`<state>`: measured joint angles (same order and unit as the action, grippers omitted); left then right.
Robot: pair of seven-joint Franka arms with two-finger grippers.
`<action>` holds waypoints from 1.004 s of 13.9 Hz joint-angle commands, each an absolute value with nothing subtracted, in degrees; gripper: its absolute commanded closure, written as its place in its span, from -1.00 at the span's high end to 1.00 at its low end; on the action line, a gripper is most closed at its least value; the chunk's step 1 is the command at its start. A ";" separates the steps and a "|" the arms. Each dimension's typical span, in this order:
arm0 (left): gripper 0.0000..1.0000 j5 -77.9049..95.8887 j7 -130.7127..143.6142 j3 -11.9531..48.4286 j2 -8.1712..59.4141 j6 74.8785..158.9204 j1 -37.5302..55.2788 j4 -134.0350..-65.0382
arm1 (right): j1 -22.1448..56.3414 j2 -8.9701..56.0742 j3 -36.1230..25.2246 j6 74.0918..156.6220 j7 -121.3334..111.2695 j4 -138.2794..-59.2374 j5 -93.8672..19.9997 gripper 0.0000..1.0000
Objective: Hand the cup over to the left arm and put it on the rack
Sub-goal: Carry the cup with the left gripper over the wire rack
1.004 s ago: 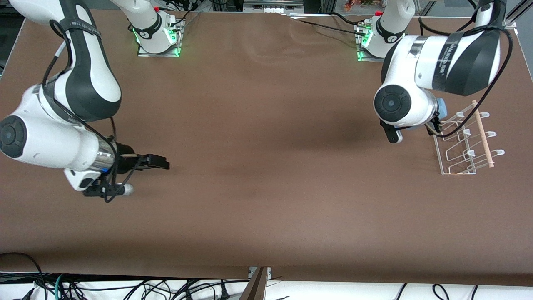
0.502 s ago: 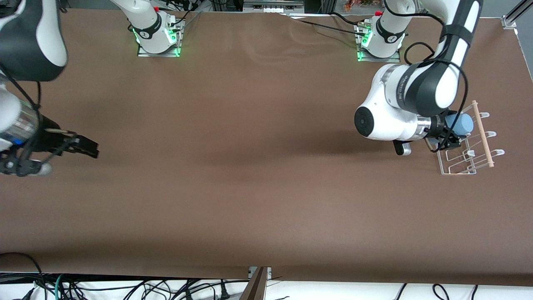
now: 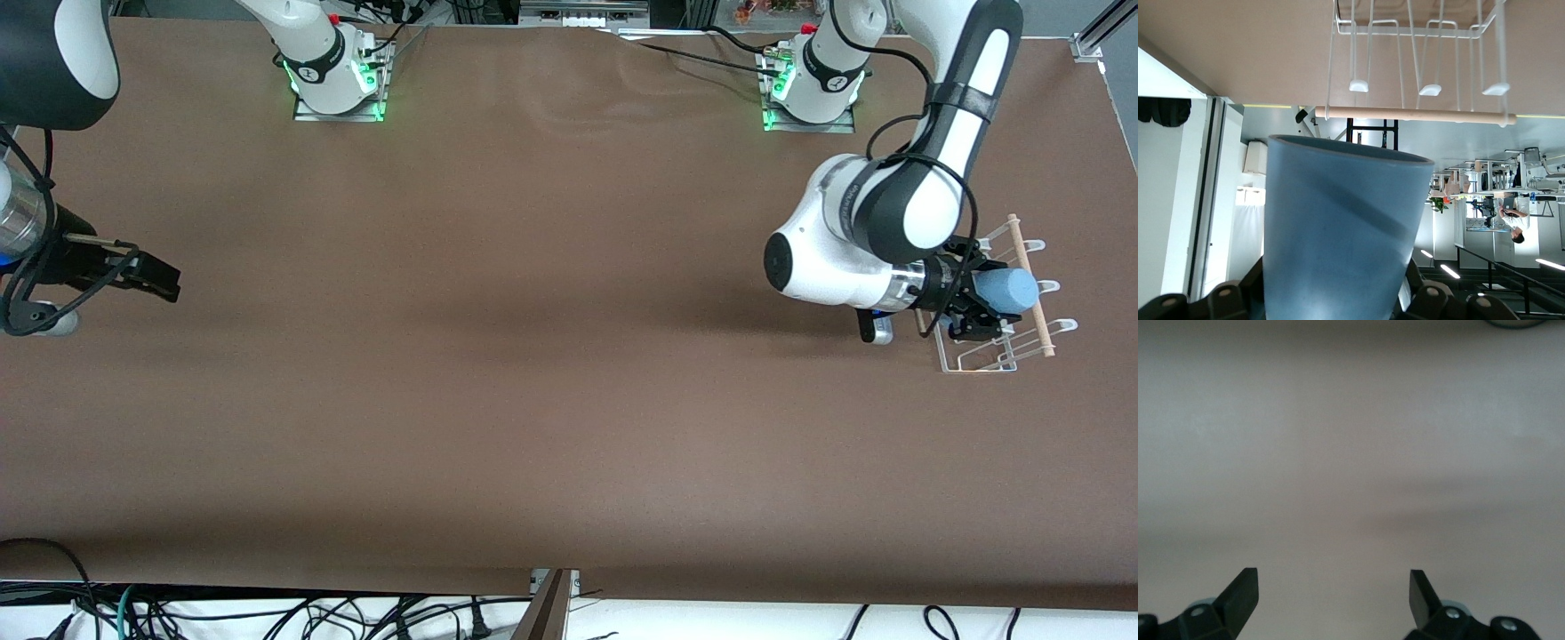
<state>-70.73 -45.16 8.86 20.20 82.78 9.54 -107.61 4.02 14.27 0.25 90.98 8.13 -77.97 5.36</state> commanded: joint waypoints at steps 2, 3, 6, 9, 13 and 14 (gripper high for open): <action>-0.83 -78.64 -36.41 9.32 14.34 89.09 5.90 -120.82 | 3.96 10.73 1.40 88.86 8.09 -82.35 5.89 1.00; -0.83 -80.66 -34.39 9.23 13.46 91.21 4.76 -122.85 | 3.87 10.29 2.10 88.86 8.00 -82.88 5.98 1.00; -0.83 -87.08 -32.87 9.32 13.89 95.08 0.89 -123.92 | 3.52 9.41 3.95 87.98 9.31 -83.58 5.36 1.00; -0.83 -91.48 -28.58 9.32 15.20 96.50 -0.53 -125.77 | 2.29 9.40 4.57 87.54 11.60 -83.85 2.55 1.00; -0.83 -95.88 -24.45 9.23 15.82 96.68 -1.23 -128.14 | 2.02 9.23 4.66 86.31 12.39 -84.28 1.50 1.00; -0.84 -96.15 -23.48 9.23 16.08 96.68 -1.40 -128.75 | 1.85 9.05 4.66 86.31 12.48 -84.81 1.15 1.00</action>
<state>-93.53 -25.95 8.89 16.38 96.15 -0.36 -127.19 3.30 11.24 3.53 86.51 11.45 -82.11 2.44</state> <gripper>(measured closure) 0.229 0.000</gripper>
